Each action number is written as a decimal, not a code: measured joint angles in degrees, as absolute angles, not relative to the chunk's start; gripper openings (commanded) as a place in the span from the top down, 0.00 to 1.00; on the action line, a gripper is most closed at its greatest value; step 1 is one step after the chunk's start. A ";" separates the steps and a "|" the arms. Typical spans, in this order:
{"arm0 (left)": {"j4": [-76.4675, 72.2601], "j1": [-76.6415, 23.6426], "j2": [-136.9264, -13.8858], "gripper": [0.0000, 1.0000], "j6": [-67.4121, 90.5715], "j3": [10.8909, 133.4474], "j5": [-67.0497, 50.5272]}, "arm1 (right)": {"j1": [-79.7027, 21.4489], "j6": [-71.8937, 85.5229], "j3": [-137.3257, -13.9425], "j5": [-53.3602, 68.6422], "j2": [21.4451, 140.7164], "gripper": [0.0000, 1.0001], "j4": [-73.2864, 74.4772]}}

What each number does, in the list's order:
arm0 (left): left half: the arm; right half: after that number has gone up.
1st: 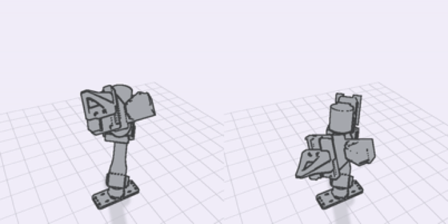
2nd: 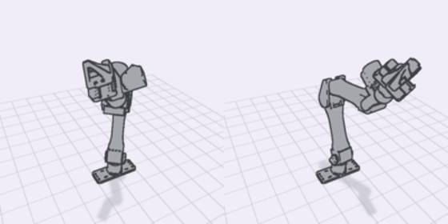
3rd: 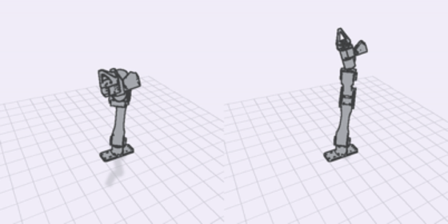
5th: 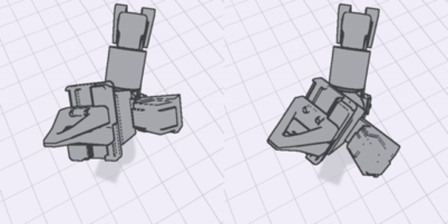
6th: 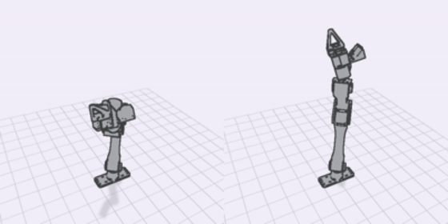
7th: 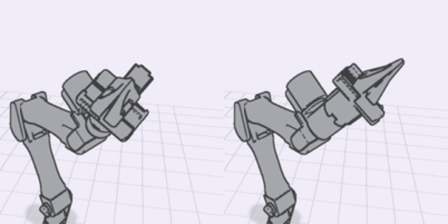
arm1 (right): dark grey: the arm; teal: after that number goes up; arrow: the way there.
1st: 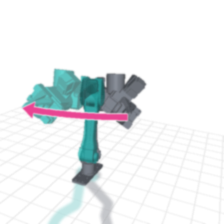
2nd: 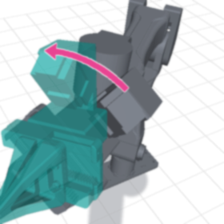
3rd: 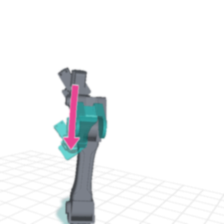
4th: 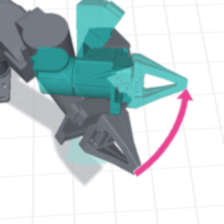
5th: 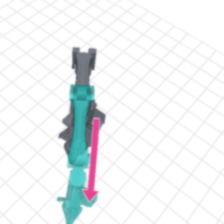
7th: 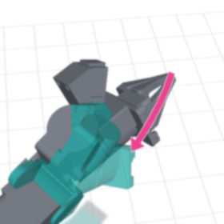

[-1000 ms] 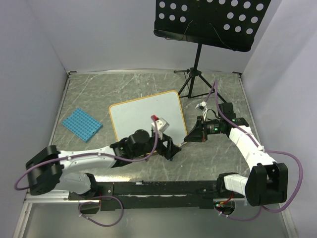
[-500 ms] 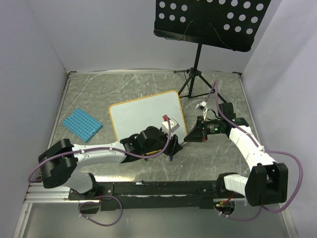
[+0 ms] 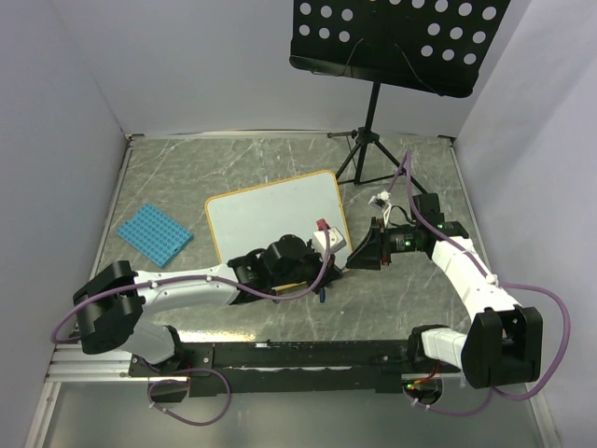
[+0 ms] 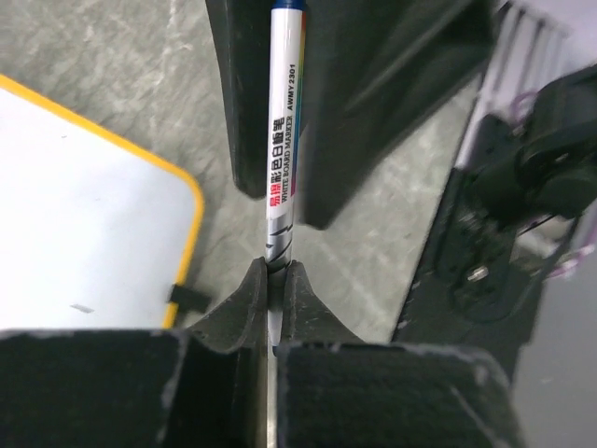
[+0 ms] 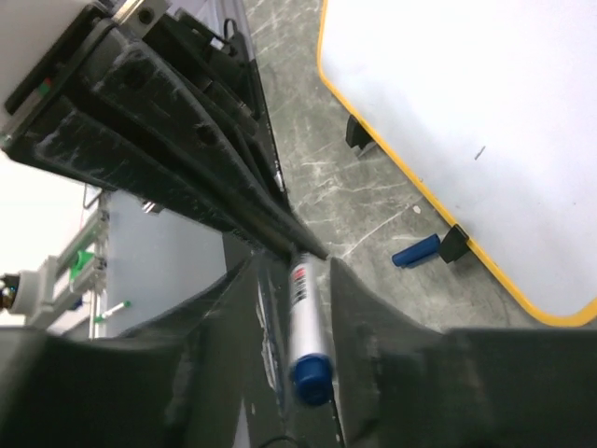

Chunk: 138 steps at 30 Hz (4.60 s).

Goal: Write a sentence on the whiteboard
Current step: Pass from the right arm to the left, then pass from the left arm to the right, then pick up the whiteboard from the whiteboard stand.

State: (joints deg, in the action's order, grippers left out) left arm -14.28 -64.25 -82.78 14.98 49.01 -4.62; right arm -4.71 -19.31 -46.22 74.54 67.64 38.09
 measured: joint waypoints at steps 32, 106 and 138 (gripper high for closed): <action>2.24 -61.19 -86.08 0.99 2.13 58.54 -13.74 | -6.90 -23.40 -46.94 75.40 70.61 0.53 42.48; 3.01 -44.01 -32.38 0.04 31.22 36.62 13.32 | -2.94 -27.31 -50.68 69.87 61.49 1.00 44.64; -12.78 14.17 -51.13 0.03 33.98 26.02 -46.72 | -2.94 -23.42 -53.28 75.57 62.33 1.00 39.53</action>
State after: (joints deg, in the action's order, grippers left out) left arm -12.78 14.17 -51.13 33.98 26.02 -46.72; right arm -2.94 -23.42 -53.28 75.57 62.33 39.53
